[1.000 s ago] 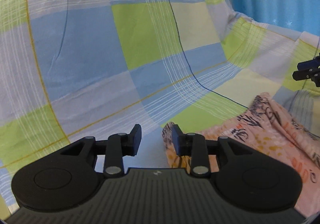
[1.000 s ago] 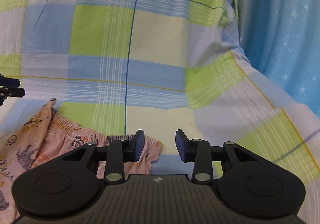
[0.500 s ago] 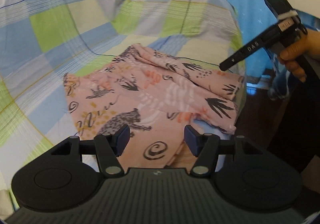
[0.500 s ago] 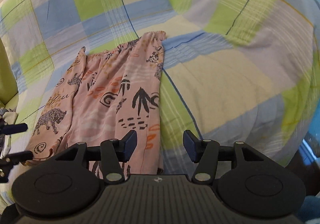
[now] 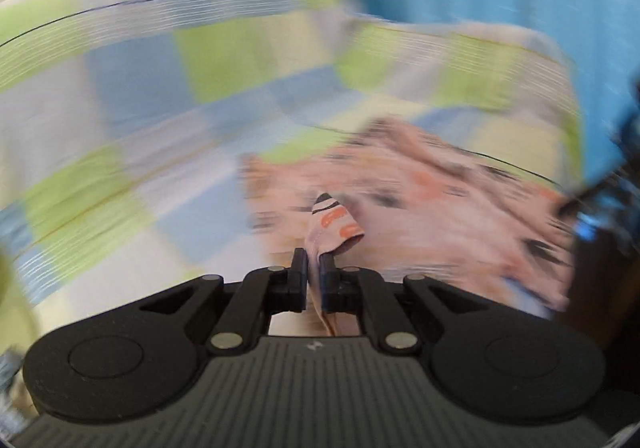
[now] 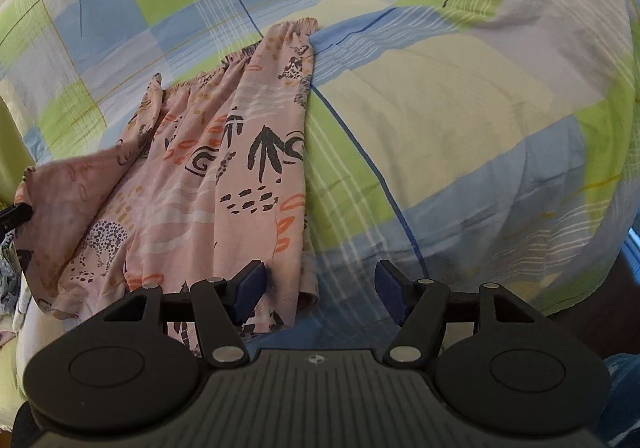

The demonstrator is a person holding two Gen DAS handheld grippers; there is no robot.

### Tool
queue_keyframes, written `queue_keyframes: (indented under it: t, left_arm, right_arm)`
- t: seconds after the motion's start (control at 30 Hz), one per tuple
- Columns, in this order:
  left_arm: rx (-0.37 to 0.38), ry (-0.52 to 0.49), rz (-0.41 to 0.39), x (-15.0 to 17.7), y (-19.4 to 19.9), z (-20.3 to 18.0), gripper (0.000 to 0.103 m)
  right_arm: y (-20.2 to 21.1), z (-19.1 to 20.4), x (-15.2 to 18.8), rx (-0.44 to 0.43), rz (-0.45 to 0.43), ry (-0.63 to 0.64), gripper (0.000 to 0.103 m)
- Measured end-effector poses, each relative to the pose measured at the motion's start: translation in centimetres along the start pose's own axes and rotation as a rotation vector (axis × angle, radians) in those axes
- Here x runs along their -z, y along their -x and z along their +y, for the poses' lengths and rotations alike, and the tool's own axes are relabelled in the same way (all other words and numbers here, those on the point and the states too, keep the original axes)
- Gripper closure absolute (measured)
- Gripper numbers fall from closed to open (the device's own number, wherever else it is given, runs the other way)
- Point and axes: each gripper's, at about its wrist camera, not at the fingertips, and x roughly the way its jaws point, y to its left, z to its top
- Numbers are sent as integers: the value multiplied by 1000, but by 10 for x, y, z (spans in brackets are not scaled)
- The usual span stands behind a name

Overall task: Fold clothes
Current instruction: 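Lay the pink pants on the checked sheet and open both grippers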

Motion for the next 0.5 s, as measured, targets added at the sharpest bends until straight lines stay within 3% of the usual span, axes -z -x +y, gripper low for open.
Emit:
queue_keyframes:
  t: [0.13, 0.2, 0.23, 0.27, 0.3, 0.33, 0.5]
  left_arm:
    - [-169, 149, 40, 7, 2, 62, 100]
    - [-184, 184, 70, 17, -6, 74, 100]
    - [-180, 199, 81, 22, -11, 76, 100]
    - [-180, 204, 91, 26, -15, 75, 100]
    - [-184, 202, 96, 29, -17, 72, 100]
    - [-187, 196, 96, 31, -18, 69, 100]
    - [-173, 190, 75, 38, -10, 64, 99]
  right_arm:
    - [9, 28, 9, 43, -52, 143, 41]
    - [7, 35, 12, 47, -50, 176, 42]
    - [4, 36, 12, 51, -42, 175, 46]
    - [1, 36, 12, 55, -35, 172, 61]
    - [3, 32, 9, 65, -39, 143, 86]
    - [4, 28, 6, 76, -44, 115, 95]
    - [32, -3, -11, 214, -151, 45, 98]
